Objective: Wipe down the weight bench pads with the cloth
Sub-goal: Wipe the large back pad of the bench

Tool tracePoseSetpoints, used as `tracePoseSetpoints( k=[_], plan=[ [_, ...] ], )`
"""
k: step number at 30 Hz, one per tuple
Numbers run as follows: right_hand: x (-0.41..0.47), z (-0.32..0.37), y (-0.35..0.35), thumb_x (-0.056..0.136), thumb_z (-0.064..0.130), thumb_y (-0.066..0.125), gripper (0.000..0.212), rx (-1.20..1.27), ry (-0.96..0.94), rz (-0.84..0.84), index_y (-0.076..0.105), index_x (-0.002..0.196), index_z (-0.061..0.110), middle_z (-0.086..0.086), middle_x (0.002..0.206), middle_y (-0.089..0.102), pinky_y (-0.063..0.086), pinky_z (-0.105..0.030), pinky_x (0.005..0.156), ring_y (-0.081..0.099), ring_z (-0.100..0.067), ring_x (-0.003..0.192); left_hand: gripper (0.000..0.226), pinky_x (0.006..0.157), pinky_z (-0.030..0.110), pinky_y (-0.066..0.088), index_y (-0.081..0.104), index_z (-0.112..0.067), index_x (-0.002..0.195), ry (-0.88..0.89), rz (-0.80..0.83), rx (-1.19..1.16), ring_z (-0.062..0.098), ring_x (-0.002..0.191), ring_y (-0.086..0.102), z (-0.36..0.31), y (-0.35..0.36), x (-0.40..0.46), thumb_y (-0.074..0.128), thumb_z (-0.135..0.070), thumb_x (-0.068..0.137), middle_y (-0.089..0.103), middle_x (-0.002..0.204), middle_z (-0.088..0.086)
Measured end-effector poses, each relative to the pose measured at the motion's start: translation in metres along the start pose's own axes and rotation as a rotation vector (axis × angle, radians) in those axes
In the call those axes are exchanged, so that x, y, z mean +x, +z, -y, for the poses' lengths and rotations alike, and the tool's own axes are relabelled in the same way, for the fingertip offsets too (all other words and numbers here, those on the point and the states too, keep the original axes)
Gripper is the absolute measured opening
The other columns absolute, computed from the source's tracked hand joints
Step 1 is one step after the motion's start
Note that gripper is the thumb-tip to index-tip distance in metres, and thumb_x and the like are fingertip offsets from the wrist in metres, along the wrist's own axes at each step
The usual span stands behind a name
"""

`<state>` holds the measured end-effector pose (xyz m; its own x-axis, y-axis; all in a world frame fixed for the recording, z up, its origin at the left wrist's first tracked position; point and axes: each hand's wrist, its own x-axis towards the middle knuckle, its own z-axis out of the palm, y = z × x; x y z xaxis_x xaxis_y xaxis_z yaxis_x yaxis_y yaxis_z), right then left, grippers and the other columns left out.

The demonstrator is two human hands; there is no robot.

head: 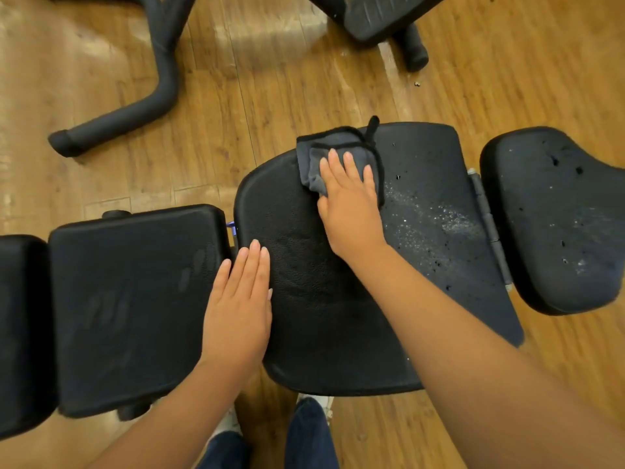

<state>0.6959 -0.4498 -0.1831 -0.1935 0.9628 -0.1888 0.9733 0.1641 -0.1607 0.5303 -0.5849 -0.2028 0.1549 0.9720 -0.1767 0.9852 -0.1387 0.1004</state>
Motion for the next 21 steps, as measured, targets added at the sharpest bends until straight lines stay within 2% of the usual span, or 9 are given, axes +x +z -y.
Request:
tracePoseSetpoints(
  k=[3, 7, 10, 12, 14, 16, 18, 20, 21],
  plan=[
    [-0.045, -0.001, 0.01, 0.094, 0.02, 0.04, 0.059, 0.014, -0.022, -0.008, 0.018, 0.147, 0.01, -0.006, 0.156, 0.013, 0.002, -0.045, 0.117, 0.005, -0.025, 0.144, 0.055, 0.111, 0.043, 0.018, 0.031, 0.001, 0.142, -0.019, -0.008, -0.003, 0.029, 0.137, 0.032, -0.004, -0.003, 0.001, 0.024, -0.024, 0.094, 0.034, 0.148, 0.018],
    [-0.13, 0.001, 0.027, 0.076, 0.015, 0.061, 0.068, 0.052, -0.036, -0.034, 0.039, 0.139, 0.007, -0.01, 0.146, 0.039, 0.016, -0.049, 0.113, 0.028, -0.029, 0.137, 0.056, 0.114, 0.044, 0.022, 0.031, 0.003, 0.141, -0.091, -0.008, -0.041, 0.031, 0.137, 0.032, -0.019, -0.007, 0.001, 0.023, -0.027, 0.094, 0.033, 0.148, 0.02],
    [-0.19, 0.002, 0.04, 0.067, 0.02, 0.05, 0.069, 0.074, -0.061, -0.007, 0.041, 0.134, 0.009, -0.009, 0.139, 0.048, 0.015, -0.045, 0.109, 0.023, -0.025, 0.138, 0.056, 0.115, 0.04, 0.015, 0.028, 0.001, 0.143, -0.102, -0.048, -0.099, 0.03, 0.14, 0.026, -0.035, -0.011, 0.005, 0.024, -0.026, 0.094, 0.028, 0.15, 0.019],
    [-0.22, -0.001, 0.048, 0.066, 0.022, 0.04, 0.067, 0.108, -0.052, 0.004, 0.04, 0.133, 0.011, -0.006, 0.139, 0.044, 0.013, -0.043, 0.111, 0.009, -0.019, 0.143, 0.053, 0.116, 0.041, 0.015, 0.027, 0.001, 0.144, -0.079, -0.084, -0.13, 0.029, 0.14, 0.025, -0.05, -0.013, 0.012, 0.028, -0.023, 0.096, 0.027, 0.151, 0.019],
    [-0.24, -0.005, 0.052, 0.066, 0.021, 0.037, 0.07, 0.136, -0.024, 0.009, 0.038, 0.135, 0.013, -0.002, 0.142, 0.037, 0.013, -0.041, 0.112, 0.003, -0.015, 0.144, 0.051, 0.114, 0.041, 0.019, 0.029, 0.002, 0.143, -0.077, -0.1, -0.155, 0.03, 0.139, 0.028, -0.065, -0.012, 0.021, 0.038, -0.017, 0.096, 0.029, 0.15, 0.02],
    [-0.249, -0.007, 0.052, 0.064, 0.02, 0.036, 0.076, 0.15, -0.013, 0.007, 0.029, 0.14, 0.015, 0.002, 0.147, 0.027, 0.013, -0.04, 0.112, 0.003, -0.014, 0.144, 0.055, 0.113, 0.043, 0.018, 0.03, 0.002, 0.142, -0.091, -0.079, -0.181, 0.031, 0.138, 0.029, -0.078, -0.009, 0.031, 0.045, -0.016, 0.092, 0.03, 0.149, 0.02],
    [-0.251, -0.009, 0.052, 0.067, 0.019, 0.036, 0.078, 0.176, -0.012, 0.002, 0.021, 0.144, 0.019, 0.004, 0.15, 0.019, 0.013, -0.039, 0.112, 0.005, -0.014, 0.144, 0.056, 0.114, 0.042, 0.016, 0.027, 0.001, 0.143, -0.106, -0.037, -0.181, 0.03, 0.14, 0.025, -0.086, -0.004, 0.036, 0.041, -0.018, 0.093, 0.027, 0.151, 0.019],
    [-0.249, -0.01, 0.05, 0.072, 0.018, 0.037, 0.078, 0.191, -0.002, -0.01, 0.017, 0.147, 0.019, 0.004, 0.15, 0.02, 0.014, -0.039, 0.112, 0.007, -0.013, 0.144, 0.056, 0.114, 0.043, 0.018, 0.028, 0.001, 0.143, -0.106, -0.027, -0.151, 0.031, 0.14, 0.026, -0.087, 0.0, 0.037, 0.037, -0.02, 0.092, 0.028, 0.15, 0.019],
    [-0.246, -0.011, 0.049, 0.072, 0.018, 0.037, 0.077, 0.188, 0.001, -0.016, 0.02, 0.147, 0.019, 0.005, 0.149, 0.023, 0.014, -0.039, 0.112, 0.007, -0.013, 0.144, 0.056, 0.113, 0.044, 0.021, 0.029, 0.001, 0.142, -0.095, -0.036, -0.135, 0.031, 0.139, 0.028, -0.086, 0.002, 0.037, 0.038, -0.021, 0.091, 0.03, 0.15, 0.019]
  ],
)
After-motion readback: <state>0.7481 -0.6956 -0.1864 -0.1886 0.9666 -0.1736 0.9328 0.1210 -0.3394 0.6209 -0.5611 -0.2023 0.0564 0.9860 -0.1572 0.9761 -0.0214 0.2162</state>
